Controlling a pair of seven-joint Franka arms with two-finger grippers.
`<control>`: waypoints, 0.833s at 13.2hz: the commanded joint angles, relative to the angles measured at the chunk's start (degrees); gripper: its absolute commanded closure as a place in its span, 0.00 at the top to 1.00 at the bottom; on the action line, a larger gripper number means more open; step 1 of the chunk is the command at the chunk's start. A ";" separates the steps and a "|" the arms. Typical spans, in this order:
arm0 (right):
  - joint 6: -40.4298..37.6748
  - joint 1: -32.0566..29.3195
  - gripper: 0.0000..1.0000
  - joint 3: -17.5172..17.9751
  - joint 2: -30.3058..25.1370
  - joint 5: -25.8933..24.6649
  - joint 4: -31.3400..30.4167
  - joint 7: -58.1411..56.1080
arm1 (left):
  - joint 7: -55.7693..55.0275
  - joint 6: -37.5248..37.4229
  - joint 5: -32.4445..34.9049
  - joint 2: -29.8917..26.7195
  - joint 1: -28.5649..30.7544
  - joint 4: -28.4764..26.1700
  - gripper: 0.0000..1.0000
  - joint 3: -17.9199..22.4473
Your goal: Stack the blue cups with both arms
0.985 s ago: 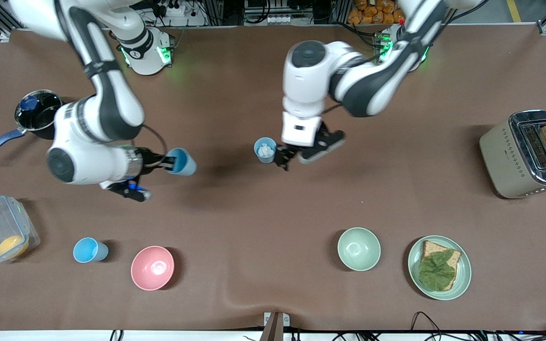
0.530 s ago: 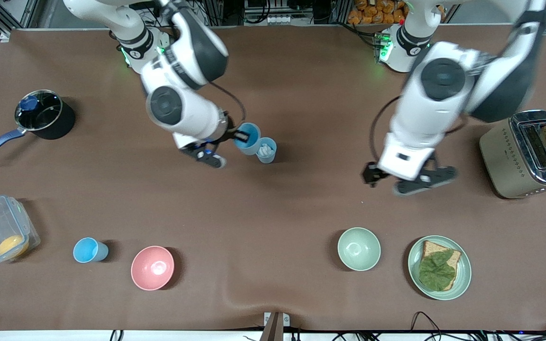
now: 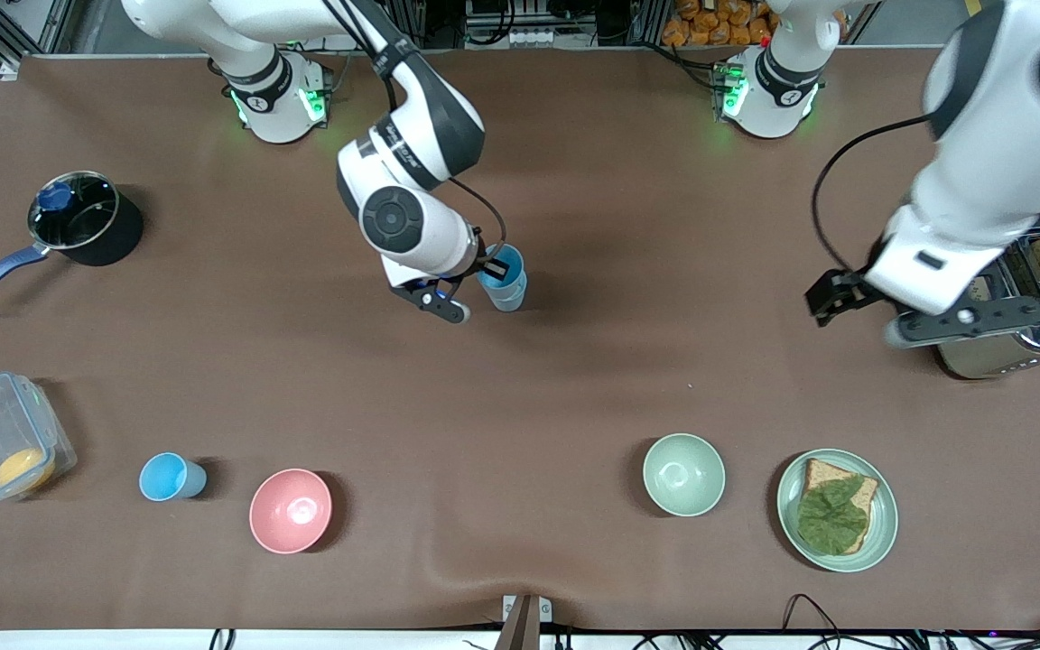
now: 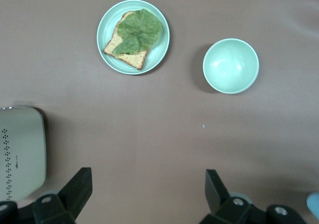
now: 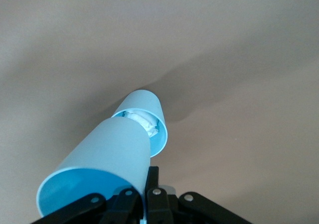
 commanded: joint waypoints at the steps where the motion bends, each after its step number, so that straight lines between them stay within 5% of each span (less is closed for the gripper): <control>1: 0.98 1.82 0.00 -0.86 -0.22 -0.30 -1.40 1.61 | 10.01 -1.80 -4.56 -5.09 2.02 -1.19 1.00 3.07; 9: 2.83 3.59 0.00 -0.94 2.24 -0.39 -1.58 4.33 | 21.72 -6.20 -9.04 -9.48 1.84 -1.63 1.00 10.99; 11: 0.38 2.88 0.99 -1.47 0.84 -0.48 -1.32 4.25 | 23.49 -7.94 -10.10 -10.28 -0.25 -1.72 1.00 14.50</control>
